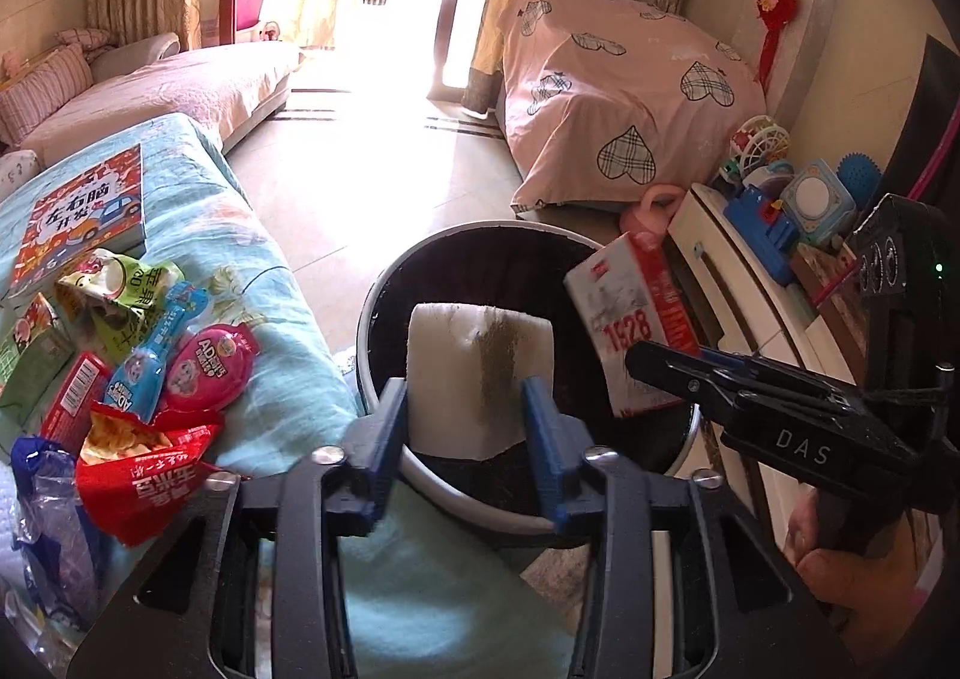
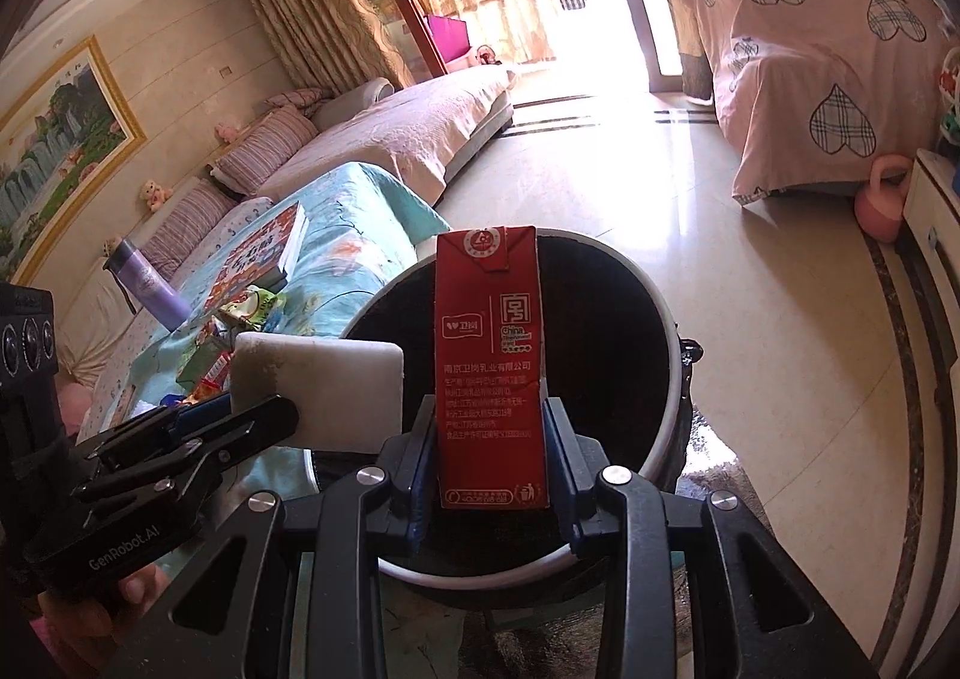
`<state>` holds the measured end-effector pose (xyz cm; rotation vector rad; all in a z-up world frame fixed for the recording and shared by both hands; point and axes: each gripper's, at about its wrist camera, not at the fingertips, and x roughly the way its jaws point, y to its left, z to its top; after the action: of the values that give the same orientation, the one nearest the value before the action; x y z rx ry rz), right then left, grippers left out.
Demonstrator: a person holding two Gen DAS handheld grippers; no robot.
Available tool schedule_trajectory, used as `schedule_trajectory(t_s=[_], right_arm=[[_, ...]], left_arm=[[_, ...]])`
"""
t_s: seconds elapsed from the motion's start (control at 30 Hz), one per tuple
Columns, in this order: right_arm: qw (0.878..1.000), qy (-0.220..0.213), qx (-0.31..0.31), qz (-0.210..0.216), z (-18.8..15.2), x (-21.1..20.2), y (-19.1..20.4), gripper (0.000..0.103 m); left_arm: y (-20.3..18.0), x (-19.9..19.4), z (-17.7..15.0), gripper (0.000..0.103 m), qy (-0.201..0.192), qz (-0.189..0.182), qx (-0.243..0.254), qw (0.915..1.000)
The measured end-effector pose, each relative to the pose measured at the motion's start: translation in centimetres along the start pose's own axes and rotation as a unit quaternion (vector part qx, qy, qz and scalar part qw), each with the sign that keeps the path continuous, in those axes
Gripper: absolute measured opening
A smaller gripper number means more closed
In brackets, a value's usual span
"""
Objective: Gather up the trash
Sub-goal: 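Carry the block and carton over the trash bin and open both tools, then grasp the crumpled paper with the left tool while the right tool grasps the orange wrapper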
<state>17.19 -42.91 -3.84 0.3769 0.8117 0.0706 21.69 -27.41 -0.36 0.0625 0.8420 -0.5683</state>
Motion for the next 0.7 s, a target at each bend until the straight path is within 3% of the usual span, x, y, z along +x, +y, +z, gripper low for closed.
schedule_trajectory(t_s=[0.03, 0.2, 0.27, 0.37, 0.7], right_arm=[[1.000, 0.000, 0.003, -0.002, 0.1, 0.0, -0.2, 0.038], [1.000, -0.014, 0.023, 0.004, 0.0, -1.3, -1.1, 0.051], [0.999, -0.022, 0.028, 0.008, -0.4, -1.9, -0.9, 0.060], [0.998, -0.035, 0.036, 0.025, -1.6, -2.8, -0.2, 0.083], [0.997, -0.035, 0.031, 0.064, -6.3, -3.3, 5.0, 0.087]], left_arm=[[0.1, 0.0, 0.1, 0.056, -0.001, -0.001, -0.003, 1.0000], [0.5, -1.5, -0.7, 0.064, -0.015, -0.002, -0.008, 0.9998], [0.8, -2.6, -1.7, 0.067, -0.024, -0.004, -0.012, 0.9996], [1.5, -4.3, -3.6, 0.071, -0.030, 0.005, -0.017, 0.9994], [7.2, -11.8, -10.3, 0.072, -0.065, 0.029, -0.089, 0.9935]])
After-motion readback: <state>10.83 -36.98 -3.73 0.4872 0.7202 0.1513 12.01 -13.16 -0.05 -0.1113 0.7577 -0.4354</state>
